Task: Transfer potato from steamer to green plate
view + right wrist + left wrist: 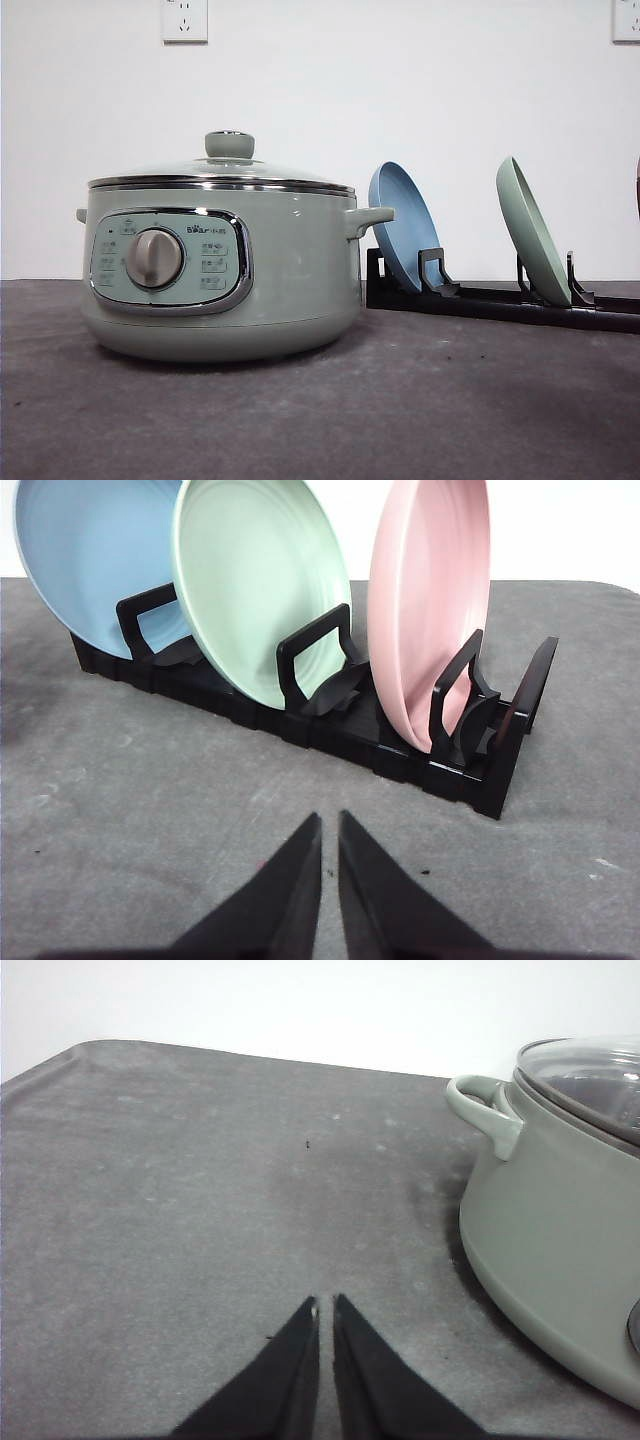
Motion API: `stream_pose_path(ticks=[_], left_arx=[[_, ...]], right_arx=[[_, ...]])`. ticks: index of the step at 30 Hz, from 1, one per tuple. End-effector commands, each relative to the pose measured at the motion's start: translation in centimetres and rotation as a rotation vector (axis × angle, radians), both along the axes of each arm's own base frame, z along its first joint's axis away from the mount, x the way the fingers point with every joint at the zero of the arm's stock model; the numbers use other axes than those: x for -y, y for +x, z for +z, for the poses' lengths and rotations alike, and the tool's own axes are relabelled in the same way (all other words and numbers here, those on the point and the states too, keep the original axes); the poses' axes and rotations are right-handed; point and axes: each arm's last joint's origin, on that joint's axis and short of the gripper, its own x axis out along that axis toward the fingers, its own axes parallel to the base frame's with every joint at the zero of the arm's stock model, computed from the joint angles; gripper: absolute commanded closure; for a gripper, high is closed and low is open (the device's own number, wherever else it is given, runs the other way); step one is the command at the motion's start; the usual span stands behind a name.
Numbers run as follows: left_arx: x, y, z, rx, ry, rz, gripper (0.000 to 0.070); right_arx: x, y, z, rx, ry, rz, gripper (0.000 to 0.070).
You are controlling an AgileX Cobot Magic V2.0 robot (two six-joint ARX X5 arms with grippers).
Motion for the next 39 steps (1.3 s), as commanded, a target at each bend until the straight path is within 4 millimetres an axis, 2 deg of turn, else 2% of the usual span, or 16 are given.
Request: stream_pose_path(ticks=[1, 8, 11, 15, 19, 24, 29, 34, 39], left_arx=[[0.0, 0.1, -0.7, -0.022, 0.008, 0.005, 0.0679], [0.0, 0.1, -0.7, -0.021, -0.012, 0.005, 0.0690], [0.2, 0.1, -0.5, -0.001, -0.040, -0.058, 0.0690], [0.5, 0.1, 0.9, 0.068, -0.108, -0.103, 0.0690], [0.7, 0.0, 2.9, 0.119, -0.209, -0.106, 0.0690], [0.7, 0.3, 6.8, 0.180, -0.282, -0.102, 0.0690], [0.8, 1.4, 12.1, 0.153, -0.279, -0.115, 0.0690], [1.1, 2.9, 18.0, 0.098, -0.246, -0.186, 0.0690], [1.8, 4.7, 22.2, 0.072, -0.254, -0.296, 0.0690]], right_arx=[[0.0, 0.0, 0.0, 0.016, 0.010, -0.002, 0.0681], [-0.1, 0.1, 0.4, 0.048, 0.081, 0.035, 0.0681], [-0.3, 0.0, 0.5, 0.044, 0.136, 0.079, 0.0696], [-0.4, -0.1, 1.4, 0.057, 0.220, 0.091, 0.0696], [-0.5, -0.5, 3.7, 0.106, 0.290, 0.093, 0.0696], [-0.5, -1.1, 7.9, 0.146, 0.351, 0.090, 0.0696], [-0.7, -1.4, 12.3, 0.120, 0.382, 0.128, 0.0696], [-0.9, -1.5, 16.5, 0.064, 0.389, 0.212, 0.0696], [-1.4, -1.0, 19.8, -0.006, 0.405, 0.360, 0.0696]])
